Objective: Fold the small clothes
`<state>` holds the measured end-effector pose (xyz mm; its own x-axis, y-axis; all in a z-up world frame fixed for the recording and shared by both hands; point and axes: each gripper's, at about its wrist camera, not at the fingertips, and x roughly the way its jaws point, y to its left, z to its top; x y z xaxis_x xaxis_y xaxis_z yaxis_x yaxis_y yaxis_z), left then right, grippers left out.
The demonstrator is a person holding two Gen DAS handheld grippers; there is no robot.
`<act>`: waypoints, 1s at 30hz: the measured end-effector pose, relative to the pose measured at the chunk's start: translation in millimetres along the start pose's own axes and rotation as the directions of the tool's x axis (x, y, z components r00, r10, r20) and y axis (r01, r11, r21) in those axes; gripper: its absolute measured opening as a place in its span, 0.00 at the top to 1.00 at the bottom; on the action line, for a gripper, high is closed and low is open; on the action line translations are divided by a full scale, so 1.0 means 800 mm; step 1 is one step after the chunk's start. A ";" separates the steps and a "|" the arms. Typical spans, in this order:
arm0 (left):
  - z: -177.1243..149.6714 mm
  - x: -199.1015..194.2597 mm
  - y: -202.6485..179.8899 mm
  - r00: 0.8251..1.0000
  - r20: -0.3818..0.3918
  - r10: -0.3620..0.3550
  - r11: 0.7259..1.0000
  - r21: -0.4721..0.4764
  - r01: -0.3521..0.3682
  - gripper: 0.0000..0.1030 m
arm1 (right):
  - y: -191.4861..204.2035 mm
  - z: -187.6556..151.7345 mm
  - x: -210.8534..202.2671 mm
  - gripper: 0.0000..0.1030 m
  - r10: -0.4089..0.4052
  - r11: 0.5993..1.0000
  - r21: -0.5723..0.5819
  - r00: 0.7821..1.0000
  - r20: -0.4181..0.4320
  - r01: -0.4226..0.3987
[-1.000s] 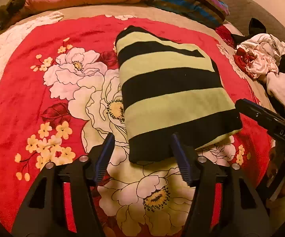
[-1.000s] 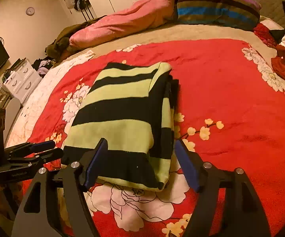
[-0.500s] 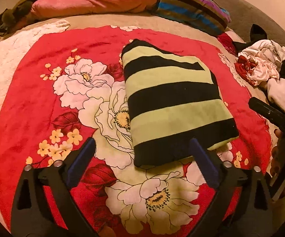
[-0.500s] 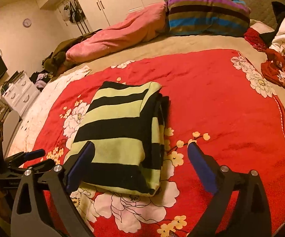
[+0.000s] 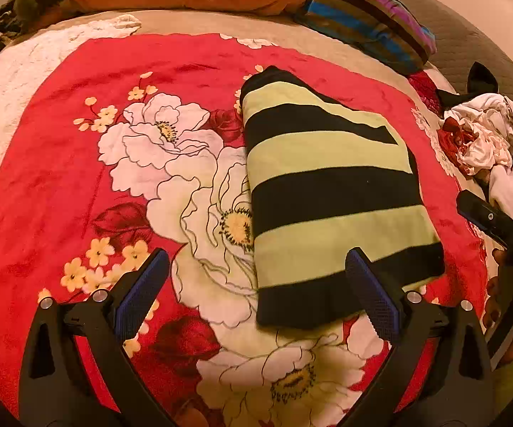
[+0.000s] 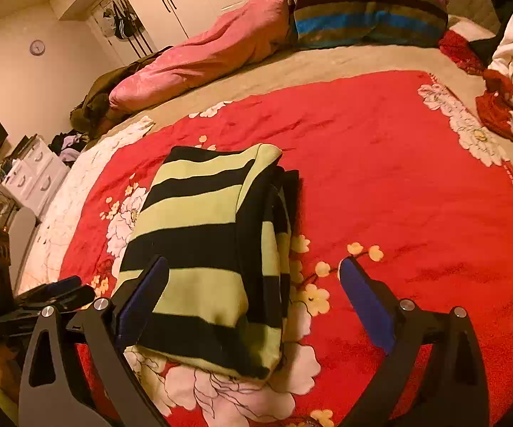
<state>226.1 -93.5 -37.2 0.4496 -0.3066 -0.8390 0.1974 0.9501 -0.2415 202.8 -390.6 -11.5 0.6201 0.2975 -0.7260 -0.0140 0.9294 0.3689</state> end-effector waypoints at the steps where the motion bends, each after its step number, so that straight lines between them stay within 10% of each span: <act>1: 0.002 0.004 0.000 1.000 -0.005 -0.003 1.000 -0.001 0.003 0.10 | -0.002 0.004 0.006 0.06 0.013 1.000 0.007 1.000 -0.009 -0.013; 30: 0.023 0.076 -0.013 0.994 -0.097 -0.049 0.999 -0.007 0.049 0.10 | -0.034 0.033 0.147 0.04 0.223 0.969 0.162 0.942 -0.252 -0.186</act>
<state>267.8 -123.0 -77.0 0.3529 -0.3460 -0.8693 0.2126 0.9345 -0.2856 296.4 -386.8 -91.6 0.3833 0.5423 -0.7477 -0.0014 0.8098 0.5866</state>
